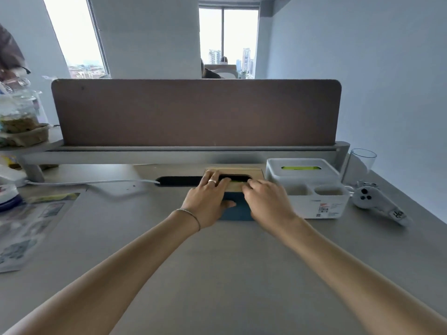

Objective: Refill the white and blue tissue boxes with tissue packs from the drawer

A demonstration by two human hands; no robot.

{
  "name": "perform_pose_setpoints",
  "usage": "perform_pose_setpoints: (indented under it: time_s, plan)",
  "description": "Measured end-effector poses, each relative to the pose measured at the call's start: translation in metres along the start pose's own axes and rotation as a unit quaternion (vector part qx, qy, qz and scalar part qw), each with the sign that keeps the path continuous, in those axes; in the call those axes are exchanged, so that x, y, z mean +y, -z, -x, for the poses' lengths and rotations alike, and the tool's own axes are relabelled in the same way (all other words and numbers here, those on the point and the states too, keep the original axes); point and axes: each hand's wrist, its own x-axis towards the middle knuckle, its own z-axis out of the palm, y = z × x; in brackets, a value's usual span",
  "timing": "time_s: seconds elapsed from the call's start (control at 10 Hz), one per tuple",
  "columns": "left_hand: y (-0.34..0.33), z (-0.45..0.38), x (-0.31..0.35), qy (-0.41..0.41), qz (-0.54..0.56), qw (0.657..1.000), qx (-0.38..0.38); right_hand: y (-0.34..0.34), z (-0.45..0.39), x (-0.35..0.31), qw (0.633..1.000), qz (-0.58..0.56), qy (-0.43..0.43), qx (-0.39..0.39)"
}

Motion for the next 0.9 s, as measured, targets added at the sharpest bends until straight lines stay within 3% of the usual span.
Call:
perform_pose_setpoints:
  time_s: [0.4,0.5,0.6,0.7,0.8,0.9]
  plan:
    - [-0.021,-0.049,-0.001,0.008,-0.019,1.000,0.012,-0.047,-0.032,0.017,0.997,-0.005,-0.063,0.033]
    - [-0.014,-0.045,0.000,0.002,0.001,1.000,0.004,-0.034,-0.028,0.014,0.995,-0.049,-0.085,0.019]
    - [0.017,-0.028,0.021,0.005,0.135,0.987,0.092,-0.003,-0.016,0.001,0.974,-0.180,-0.120,0.068]
    - [0.064,0.006,0.048,0.032,0.396,0.882,0.253,0.044,0.000,-0.022,0.898,-0.374,-0.122,0.199]
    - [0.122,0.049,0.075,0.014,0.593,0.729,0.341,0.107,0.017,-0.055,0.783,-0.552,-0.105,0.269]
    - [0.167,0.090,0.082,-0.023,0.664,0.638,0.389,0.162,0.036,-0.059,0.674,-0.662,-0.019,0.327]
